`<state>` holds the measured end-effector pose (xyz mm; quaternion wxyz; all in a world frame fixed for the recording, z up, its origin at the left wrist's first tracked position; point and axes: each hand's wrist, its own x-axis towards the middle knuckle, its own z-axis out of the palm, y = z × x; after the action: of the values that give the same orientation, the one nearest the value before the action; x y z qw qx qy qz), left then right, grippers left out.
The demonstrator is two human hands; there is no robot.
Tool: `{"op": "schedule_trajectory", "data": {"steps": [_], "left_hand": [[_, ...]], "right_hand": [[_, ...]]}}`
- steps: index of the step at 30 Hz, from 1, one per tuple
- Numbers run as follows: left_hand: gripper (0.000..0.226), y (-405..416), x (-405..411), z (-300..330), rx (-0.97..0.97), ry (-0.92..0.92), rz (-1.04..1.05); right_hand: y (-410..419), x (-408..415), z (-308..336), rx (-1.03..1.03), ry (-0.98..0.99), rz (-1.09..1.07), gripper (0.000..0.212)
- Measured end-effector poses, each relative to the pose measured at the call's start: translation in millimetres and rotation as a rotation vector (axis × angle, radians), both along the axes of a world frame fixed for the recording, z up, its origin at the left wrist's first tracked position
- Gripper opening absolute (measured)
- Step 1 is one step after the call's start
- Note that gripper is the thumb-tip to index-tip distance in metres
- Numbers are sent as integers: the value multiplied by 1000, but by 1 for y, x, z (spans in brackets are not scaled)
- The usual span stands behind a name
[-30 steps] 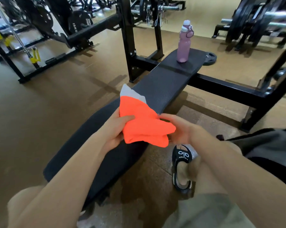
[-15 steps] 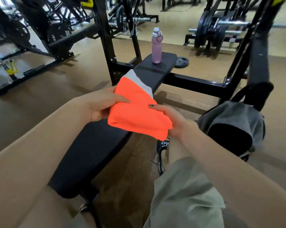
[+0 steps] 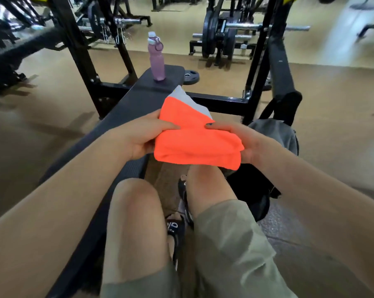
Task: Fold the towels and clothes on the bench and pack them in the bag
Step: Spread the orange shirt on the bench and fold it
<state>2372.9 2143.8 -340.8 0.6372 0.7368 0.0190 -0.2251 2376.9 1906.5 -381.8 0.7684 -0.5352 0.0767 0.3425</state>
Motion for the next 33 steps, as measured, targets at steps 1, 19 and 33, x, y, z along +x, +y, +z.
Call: {"op": "schedule_trajectory", "data": {"steps": [1, 19, 33], "left_hand": [[43, -3, 5, -4, -4, 3, -27], [45, -2, 11, -70, -77, 101, -190], [49, -131, -51, -207, 191, 355, -272]], "right_hand": [[-3, -1, 1, -11, -1, -15, 25], [9, -5, 26, -433, -65, -156, 30], [-123, -79, -149, -502, 362, -194, 43]]}}
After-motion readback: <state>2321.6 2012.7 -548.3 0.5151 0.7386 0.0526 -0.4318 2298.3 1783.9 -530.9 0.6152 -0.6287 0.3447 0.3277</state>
